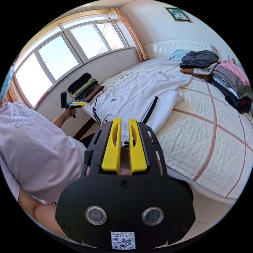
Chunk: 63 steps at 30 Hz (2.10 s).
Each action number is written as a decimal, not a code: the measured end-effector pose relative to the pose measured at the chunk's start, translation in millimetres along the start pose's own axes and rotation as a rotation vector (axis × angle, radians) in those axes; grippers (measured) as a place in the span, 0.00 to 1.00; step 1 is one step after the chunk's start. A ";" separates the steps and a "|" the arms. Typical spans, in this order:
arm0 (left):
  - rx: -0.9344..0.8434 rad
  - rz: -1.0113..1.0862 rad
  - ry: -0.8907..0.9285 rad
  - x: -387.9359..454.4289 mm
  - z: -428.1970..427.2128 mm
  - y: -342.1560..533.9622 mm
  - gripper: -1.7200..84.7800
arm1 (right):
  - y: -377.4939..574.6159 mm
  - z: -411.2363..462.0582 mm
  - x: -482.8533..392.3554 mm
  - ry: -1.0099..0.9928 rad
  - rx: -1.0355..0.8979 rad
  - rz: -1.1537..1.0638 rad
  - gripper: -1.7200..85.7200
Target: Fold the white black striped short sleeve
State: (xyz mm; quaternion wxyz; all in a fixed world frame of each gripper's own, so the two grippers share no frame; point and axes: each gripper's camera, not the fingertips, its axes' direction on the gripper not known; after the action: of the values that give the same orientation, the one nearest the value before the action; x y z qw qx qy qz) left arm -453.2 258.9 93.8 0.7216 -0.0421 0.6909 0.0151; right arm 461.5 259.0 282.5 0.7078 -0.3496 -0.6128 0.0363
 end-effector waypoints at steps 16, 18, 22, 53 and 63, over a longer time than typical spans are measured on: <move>0.192 -0.616 -0.296 -109.7 -69.8 17.9 0.04 | -51.2 49.3 -9.0 0.411 0.083 0.116 0.10; 0.141 -0.610 -0.427 -126.2 -77.6 3.8 0.06 | -73.0 66.3 3.8 0.425 0.048 0.158 0.12; -0.081 -0.664 -0.432 -169.6 -56.4 -20.1 0.08 | -103.7 123.0 10.6 0.440 -0.102 0.177 0.11; 0.157 -0.847 -0.240 -180.4 -165.9 17.7 0.04 | -15.4 -29.7 22.6 0.595 0.101 0.463 0.11; 0.076 -0.630 -0.272 -179.2 -170.5 -50.9 0.07 | -56.2 11.5 13.0 0.380 -0.004 0.258 0.11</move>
State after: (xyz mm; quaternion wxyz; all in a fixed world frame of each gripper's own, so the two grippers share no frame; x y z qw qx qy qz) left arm -627.0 200.8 267.6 0.7772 -0.2243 0.5417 -0.2286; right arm 433.3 228.1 323.7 0.7993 -0.4269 -0.4187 0.0589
